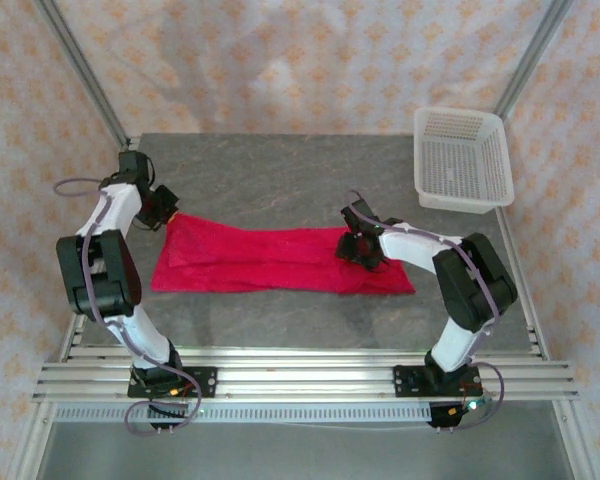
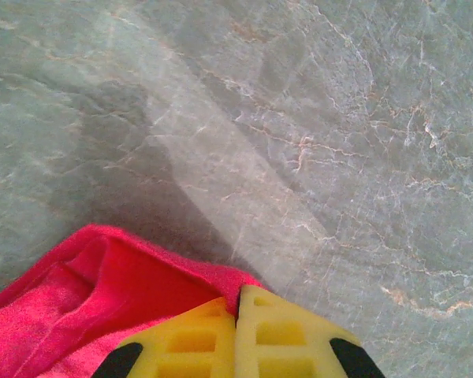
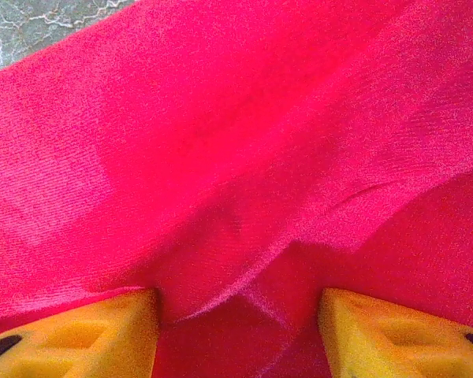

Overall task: Fold the inside-out t-shirt
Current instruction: Smooth out the T-shirt at the center of the table.

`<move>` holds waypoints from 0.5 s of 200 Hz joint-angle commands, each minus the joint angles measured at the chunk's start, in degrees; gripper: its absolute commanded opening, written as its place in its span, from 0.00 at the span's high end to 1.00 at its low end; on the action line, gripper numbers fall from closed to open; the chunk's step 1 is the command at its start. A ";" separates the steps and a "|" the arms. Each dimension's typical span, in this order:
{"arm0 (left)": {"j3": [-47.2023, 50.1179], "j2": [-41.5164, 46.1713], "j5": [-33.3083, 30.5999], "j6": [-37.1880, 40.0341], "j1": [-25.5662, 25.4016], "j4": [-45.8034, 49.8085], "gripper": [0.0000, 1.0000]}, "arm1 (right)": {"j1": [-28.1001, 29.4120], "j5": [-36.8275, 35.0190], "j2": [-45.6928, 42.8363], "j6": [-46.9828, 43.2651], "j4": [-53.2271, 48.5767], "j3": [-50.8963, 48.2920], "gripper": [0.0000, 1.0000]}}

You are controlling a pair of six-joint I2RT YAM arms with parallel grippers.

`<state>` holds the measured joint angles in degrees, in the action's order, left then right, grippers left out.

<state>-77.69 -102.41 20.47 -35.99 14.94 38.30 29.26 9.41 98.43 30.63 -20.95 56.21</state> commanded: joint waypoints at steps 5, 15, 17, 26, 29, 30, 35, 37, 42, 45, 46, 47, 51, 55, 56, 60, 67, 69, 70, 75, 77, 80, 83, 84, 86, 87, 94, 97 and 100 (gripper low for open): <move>-5.50 -4.96 -1.41 0.97 -0.70 3.53 1.00 | -0.07 -0.91 1.76 -0.79 -1.86 -1.01 0.44; -7.54 -6.61 -1.52 1.14 -0.95 3.77 1.00 | -0.08 -0.42 1.59 -0.82 -1.44 -1.18 0.44; -8.02 -6.65 -1.49 1.17 -0.98 3.85 1.00 | -0.08 -0.37 1.59 -0.74 -1.35 -1.25 0.44; -9.89 -9.44 -1.01 1.56 -1.42 4.35 1.00 | -0.08 -0.31 1.59 -0.69 -1.22 -1.35 0.44; -10.41 -9.80 -1.04 1.71 -1.55 4.48 1.00 | -0.08 -0.23 1.59 -0.73 -1.06 -1.36 0.44; -10.61 -9.94 -1.09 1.71 -1.61 4.62 1.00 | -0.08 -0.16 1.59 -0.74 -1.04 -1.36 0.44; -11.19 -10.36 -1.36 2.05 -1.95 5.32 1.00 | -0.08 -0.14 1.59 -0.72 -0.86 -1.44 0.44; -11.42 -10.53 -1.54 2.21 -2.07 5.60 1.00 | -0.08 -0.08 1.59 -0.68 -0.87 -1.45 0.44; -11.60 -10.70 -2.25 2.45 -2.30 6.06 1.00 | -0.05 -0.04 1.59 -0.53 -0.85 -1.45 0.44; -11.54 -10.66 -2.73 2.65 -2.43 6.22 1.00 | -0.07 0.06 1.71 -0.55 -0.80 -1.45 0.44; -11.48 -10.59 -2.86 2.75 -2.44 6.24 1.00 | -0.07 0.03 1.69 -0.56 -0.78 -1.45 0.44; -11.41 -10.56 -3.01 2.76 -2.45 6.20 1.00 | -0.08 0.01 1.68 -0.57 -0.81 -1.45 0.44; -10.86 -10.46 -3.54 2.91 -2.46 6.13 1.00 | -0.08 0.19 1.73 -0.51 -0.69 -1.53 0.44; -10.12 -10.29 -4.32 2.94 -2.46 5.89 1.00 | -0.08 0.19 1.76 -0.42 -0.61 -1.66 0.44; -9.89 -10.19 -4.57 2.94 -2.41 5.81 1.00 | -0.08 0.18 1.76 -0.41 -0.59 -1.64 0.44; -9.03 -9.90 -5.50 2.95 -2.37 5.51 1.00 | -0.08 0.34 1.72 -0.25 -0.51 -1.63 0.44; -7.50 -9.46 -7.05 3.12 -2.16 4.77 0.99 | -0.08 1.21 1.60 -0.10 -0.27 -1.71 0.43; -7.13 -9.41 -7.45 3.12 -2.10 4.63 0.97 | -0.08 1.51 1.50 -0.13 -0.20 -1.71 0.43; -6.91 -9.35 -7.67 3.16 -2.10 4.56 0.96 | -0.08 1.67 1.41 -0.09 -0.17 -1.71 0.43; -6.03 -9.20 -8.52 3.37 -1.90 4.22 0.90 | -0.08 2.40 1.07 -0.11 -0.22 -1.55 0.43; -5.75 -9.07 -8.76 3.42 -1.81 4.12 0.87 | -0.05 2.66 0.84 -0.06 -0.34 -1.47 0.43; -5.38 -8.97 -9.07 3.53 -1.72 4.01 0.84 | -0.05 3.02 0.47 -0.05 -0.44 -1.38 0.42; -5.10 -8.77 -9.45 3.62 -1.63 3.93 0.81 | -0.05 3.52 0.00 0.03 -0.49 -1.29 0.42; -5.02 -8.73 -9.56 3.67 -1.61 3.91 0.80 | -0.06 3.64 -0.09 0.04 -0.54 -1.28 0.42; -4.84 -8.58 -9.90 3.65 -1.59 3.89 0.78 | -0.07 3.96 -0.50 0.15 -0.62 -1.17 0.42; -4.75 -8.50 -10.09 3.65 -1.58 3.89 0.77 | -0.07 4.09 -0.69 0.14 -0.64 -1.09 0.42; -4.26 -7.56 -11.14 3.72 -1.66 3.60 0.75 | -0.08 5.02 -1.93 0.09 -1.12 -0.65 0.41; -3.84 -7.39 -11.41 3.75 -1.74 3.27 0.75 | -0.10 5.49 -2.73 0.12 -1.31 -0.40 0.40; -3.46 -5.79 -11.80 3.75 -1.83 3.05 0.75 | -0.03 5.91 -3.37 0.06 -1.55 -0.21 0.40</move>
<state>-83.72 -112.73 14.94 -33.45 12.80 40.75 29.12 11.07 98.10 30.44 -20.67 56.21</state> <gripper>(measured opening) 0.236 0.588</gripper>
